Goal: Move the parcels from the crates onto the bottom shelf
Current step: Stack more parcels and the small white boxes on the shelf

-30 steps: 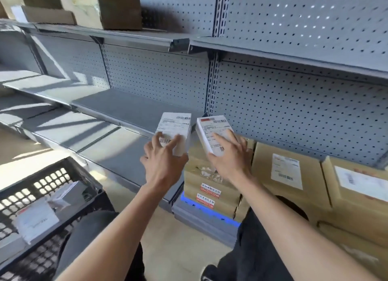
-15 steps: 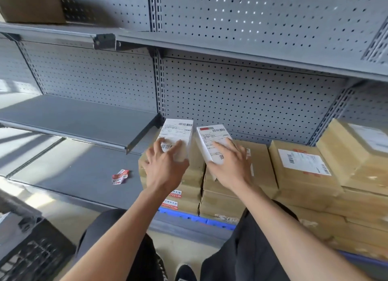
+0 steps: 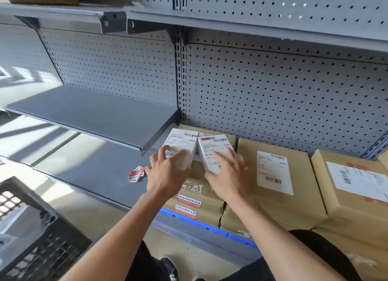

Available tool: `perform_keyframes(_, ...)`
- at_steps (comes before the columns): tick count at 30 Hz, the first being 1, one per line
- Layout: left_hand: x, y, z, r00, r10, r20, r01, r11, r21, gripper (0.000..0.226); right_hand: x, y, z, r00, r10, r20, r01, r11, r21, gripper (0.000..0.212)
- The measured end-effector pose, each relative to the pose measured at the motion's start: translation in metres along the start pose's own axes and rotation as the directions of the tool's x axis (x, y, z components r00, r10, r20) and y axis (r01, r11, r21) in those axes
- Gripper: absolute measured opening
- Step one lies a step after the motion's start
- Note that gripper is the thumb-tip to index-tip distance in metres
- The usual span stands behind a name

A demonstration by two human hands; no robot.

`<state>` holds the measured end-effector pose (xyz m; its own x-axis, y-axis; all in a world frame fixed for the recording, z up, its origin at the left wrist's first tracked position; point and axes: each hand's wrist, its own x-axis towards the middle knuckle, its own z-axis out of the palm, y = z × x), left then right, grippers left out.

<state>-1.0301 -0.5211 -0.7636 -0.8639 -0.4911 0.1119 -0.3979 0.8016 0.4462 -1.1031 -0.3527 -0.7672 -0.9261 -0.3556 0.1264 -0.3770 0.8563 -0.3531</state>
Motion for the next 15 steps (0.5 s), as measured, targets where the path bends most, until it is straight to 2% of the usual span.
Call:
perform_keyframes(2, 0.009, -0.004, 0.003, 1.000, 0.015, -0.016, -0.014, 1.000, 0.019, 0.058, 0.008, -0.005, 0.005, 1.000, 0.004, -0.009, -0.004, 1.000, -0.031, 0.060)
perform_keyframes(5, 0.021, -0.012, 0.006, 0.999, 0.047, -0.012, -0.047, 0.999, 0.013, 0.069, 0.017, -0.011, 0.007, 0.999, 0.026, 0.029, -0.026, 1.000, 0.006, 0.065)
perform_keyframes(8, 0.024, -0.026, 0.006, 0.996, 0.094, -0.005, -0.094, 0.991, -0.095, 0.077, 0.017, -0.012, 0.003, 1.000, 0.022, 0.009, -0.023, 0.995, 0.101, 0.065)
perform_keyframes(11, 0.026, -0.038, 0.004, 0.993, 0.108, -0.044, -0.115, 0.968, -0.223, 0.069, 0.015, -0.010, 0.000, 1.000, 0.004, 0.006, -0.005, 0.994, 0.109, 0.050)
perform_keyframes(15, 0.032, -0.048, 0.002, 0.993, 0.093, -0.066, -0.109, 0.943, -0.315, 0.057, 0.013, -0.013, 0.004, 1.000, -0.019, -0.005, 0.019, 0.990, 0.142, 0.050)
